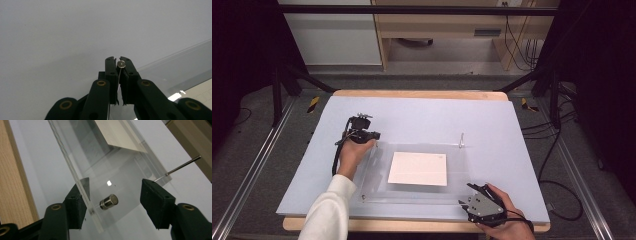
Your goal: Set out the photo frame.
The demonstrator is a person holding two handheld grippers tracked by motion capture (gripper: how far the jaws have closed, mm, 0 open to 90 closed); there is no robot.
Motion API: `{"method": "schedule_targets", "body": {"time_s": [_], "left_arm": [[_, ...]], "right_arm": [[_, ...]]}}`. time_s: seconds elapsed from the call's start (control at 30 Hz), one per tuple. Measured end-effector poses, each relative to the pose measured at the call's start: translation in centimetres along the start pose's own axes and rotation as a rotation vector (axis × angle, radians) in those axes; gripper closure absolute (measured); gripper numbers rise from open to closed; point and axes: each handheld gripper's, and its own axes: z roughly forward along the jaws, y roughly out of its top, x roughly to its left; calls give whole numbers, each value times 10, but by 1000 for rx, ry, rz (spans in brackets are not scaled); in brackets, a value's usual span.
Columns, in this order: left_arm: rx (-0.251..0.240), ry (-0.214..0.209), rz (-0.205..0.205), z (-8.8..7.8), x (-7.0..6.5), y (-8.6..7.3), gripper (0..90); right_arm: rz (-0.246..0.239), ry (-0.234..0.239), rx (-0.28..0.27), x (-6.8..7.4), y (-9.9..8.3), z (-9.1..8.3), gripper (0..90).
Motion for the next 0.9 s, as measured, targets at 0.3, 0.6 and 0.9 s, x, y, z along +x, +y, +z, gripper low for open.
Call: {"method": "schedule_targets", "body": {"time_s": [0.3, 0.6, 0.9], "left_arm": [[-39, 14, 17, 0, -2, -5, 841], [-34, 46, 14, 5, -2, -11, 781], [-169, 81, 60, -20, -5, -18, 637]], "right_arm": [[-63, -13, -19, 5, 6, -3, 499], [-49, -34, -22, 3, 12, -8, 530], [-26, -35, -30, -2, 17, -11, 543]]}}
